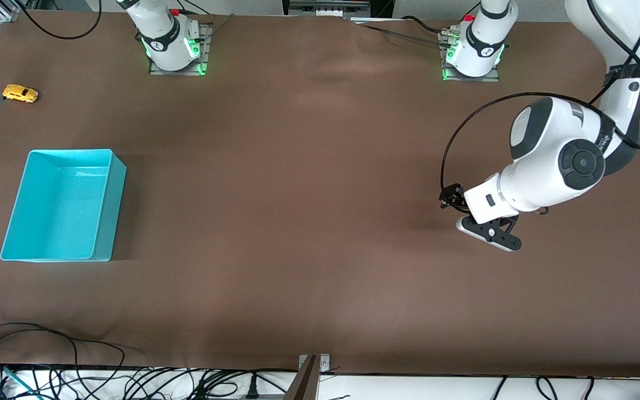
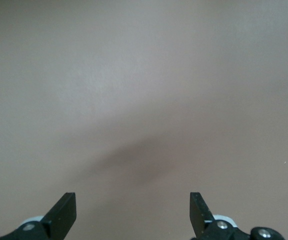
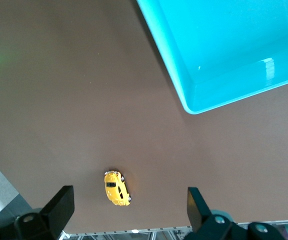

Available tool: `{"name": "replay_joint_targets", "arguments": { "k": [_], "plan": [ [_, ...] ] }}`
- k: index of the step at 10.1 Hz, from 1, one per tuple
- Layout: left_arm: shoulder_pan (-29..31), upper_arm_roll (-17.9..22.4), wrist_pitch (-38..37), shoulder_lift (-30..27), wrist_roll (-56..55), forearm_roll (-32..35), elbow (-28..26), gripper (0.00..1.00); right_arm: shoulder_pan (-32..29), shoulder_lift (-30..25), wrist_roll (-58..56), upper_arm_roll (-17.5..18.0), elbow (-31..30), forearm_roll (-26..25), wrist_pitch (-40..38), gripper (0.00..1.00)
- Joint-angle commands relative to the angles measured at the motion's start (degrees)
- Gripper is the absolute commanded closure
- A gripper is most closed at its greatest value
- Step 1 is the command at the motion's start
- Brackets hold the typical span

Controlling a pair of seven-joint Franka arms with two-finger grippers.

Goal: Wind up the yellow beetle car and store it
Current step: 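Lower the open right gripper over the yellow car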

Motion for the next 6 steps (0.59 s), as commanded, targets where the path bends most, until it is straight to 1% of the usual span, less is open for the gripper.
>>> {"name": "replay_joint_targets", "arguments": {
  "k": [1,3,4,5,6],
  "plan": [
    [-0.1,-0.1,-0.4,-0.2,-1.4,1.0,1.7,0.00,-3.3,-1.9,-3.9,0.4,-3.6,-2.2,2.5,0.00],
    [-0.2,-0.2,-0.4,-0.3,-1.5,1.0,1.7,0.00,-5.4,-1.8,-5.4,-1.4,-6.3,-4.0,6.0,0.00],
    [-0.3,-0.3,-0.4,-0.3,-1.5,1.1,1.7,0.00,-6.1,-1.8,-7.7,-3.3,-8.1,-4.0,9.3,0.00],
    [-0.2,-0.2,-0.4,-0.3,-1.4,1.1,1.7,0.00,-6.5,-1.8,-8.4,-4.1,-8.9,-4.4,10.1,0.00],
    [-0.2,-0.1,-0.4,-0.3,-1.4,1.1,1.7,0.00,-6.9,-1.6,-8.7,-4.2,-9.0,-5.9,10.2,0.00]
  ]
}}
